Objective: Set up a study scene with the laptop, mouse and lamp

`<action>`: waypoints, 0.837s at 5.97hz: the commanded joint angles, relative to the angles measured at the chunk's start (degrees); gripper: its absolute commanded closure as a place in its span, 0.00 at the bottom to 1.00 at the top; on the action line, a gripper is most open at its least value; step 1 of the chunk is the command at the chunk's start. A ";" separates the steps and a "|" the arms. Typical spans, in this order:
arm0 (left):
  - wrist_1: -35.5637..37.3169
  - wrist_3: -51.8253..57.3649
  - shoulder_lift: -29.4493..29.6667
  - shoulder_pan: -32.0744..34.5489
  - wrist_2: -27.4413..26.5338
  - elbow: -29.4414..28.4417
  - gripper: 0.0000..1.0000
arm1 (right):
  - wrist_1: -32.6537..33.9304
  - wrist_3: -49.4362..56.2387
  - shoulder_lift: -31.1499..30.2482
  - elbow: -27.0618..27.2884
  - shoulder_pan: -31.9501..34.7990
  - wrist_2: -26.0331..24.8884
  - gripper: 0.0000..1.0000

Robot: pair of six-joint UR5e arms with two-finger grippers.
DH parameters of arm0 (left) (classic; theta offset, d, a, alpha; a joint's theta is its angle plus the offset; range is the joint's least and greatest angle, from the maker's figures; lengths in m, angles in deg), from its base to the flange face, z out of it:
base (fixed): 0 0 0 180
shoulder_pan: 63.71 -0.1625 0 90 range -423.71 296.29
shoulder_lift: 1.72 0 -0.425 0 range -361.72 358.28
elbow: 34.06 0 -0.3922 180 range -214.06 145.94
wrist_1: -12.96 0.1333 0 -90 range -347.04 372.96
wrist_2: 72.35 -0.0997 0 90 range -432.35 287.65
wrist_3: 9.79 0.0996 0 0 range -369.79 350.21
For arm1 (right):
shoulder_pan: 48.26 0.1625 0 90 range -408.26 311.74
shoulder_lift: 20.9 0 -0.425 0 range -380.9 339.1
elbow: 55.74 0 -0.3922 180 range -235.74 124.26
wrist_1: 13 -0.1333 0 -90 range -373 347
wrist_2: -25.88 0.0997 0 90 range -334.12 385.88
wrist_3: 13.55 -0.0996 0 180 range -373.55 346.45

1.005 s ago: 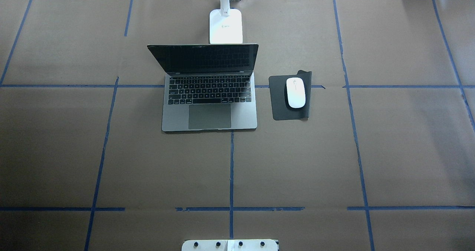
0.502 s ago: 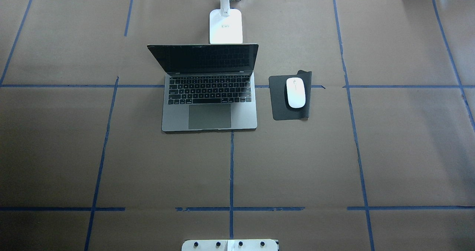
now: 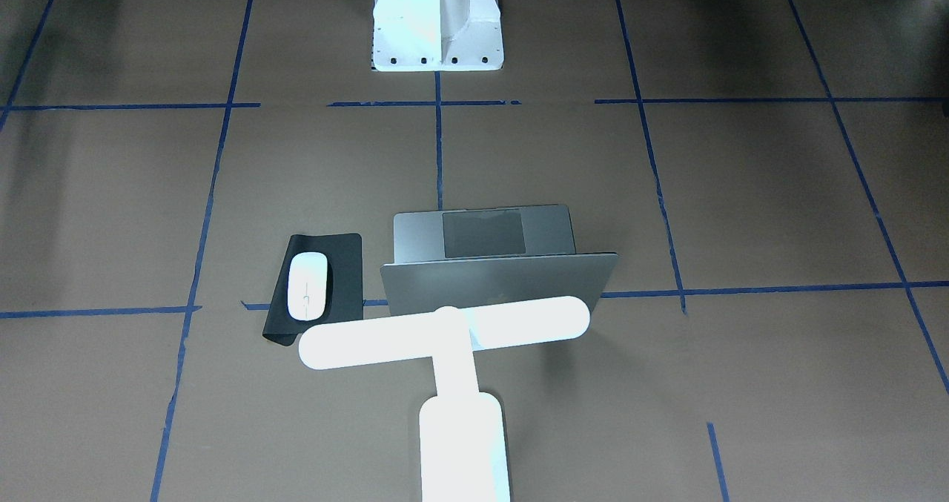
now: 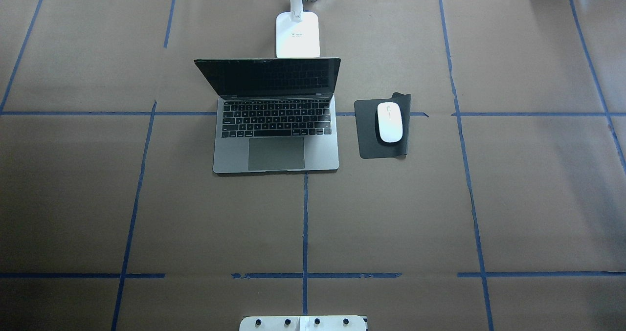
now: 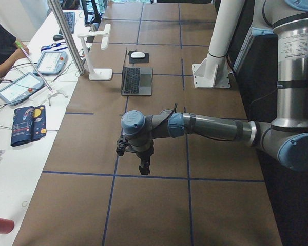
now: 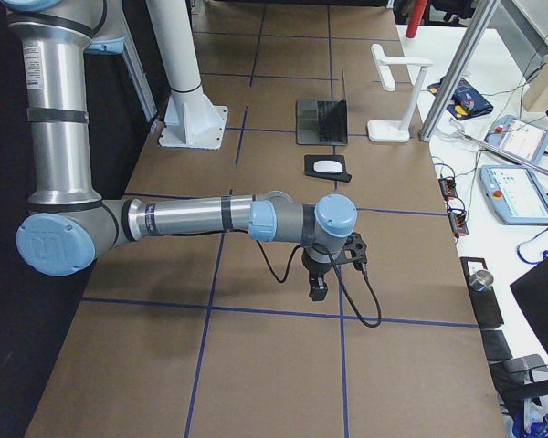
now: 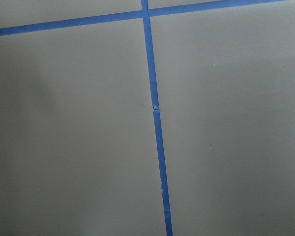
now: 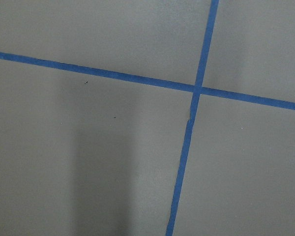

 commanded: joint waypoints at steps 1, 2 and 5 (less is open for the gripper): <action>0.00 0.02 -0.04 0.00 0.03 0.01 0.00 | 0.00 -0.20 -0.11 -0.02 0.05 -0.12 0.00; 0.00 0.02 -0.13 0.00 0.64 0.09 0.00 | 0.00 -0.20 -0.38 -0.02 0.05 -0.12 0.00; 0.00 0.37 -0.13 0.26 2.84 -0.52 0.00 | 0.00 -0.11 -0.82 0.07 0.05 -0.21 0.00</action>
